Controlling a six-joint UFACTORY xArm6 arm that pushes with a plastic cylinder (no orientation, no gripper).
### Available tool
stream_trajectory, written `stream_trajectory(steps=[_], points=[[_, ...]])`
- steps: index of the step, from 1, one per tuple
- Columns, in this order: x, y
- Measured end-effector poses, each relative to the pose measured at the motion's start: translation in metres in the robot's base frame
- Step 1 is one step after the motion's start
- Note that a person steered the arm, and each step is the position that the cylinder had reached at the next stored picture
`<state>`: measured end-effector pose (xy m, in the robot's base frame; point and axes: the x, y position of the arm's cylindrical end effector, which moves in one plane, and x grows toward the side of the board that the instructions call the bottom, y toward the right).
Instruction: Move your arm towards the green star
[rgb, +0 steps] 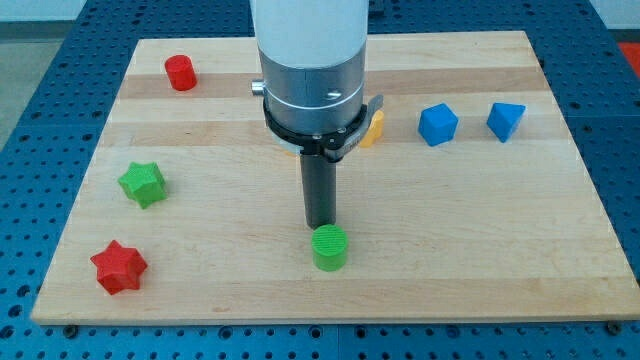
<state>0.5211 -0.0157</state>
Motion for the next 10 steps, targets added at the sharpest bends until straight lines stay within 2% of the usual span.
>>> stream_trajectory(steps=[3,4,6,7,8,10], points=[[0.018,0.002],[-0.010,-0.021],[-0.079,-0.128],[-0.093,-0.204],[-0.096,-0.252],[-0.073,-0.257]])
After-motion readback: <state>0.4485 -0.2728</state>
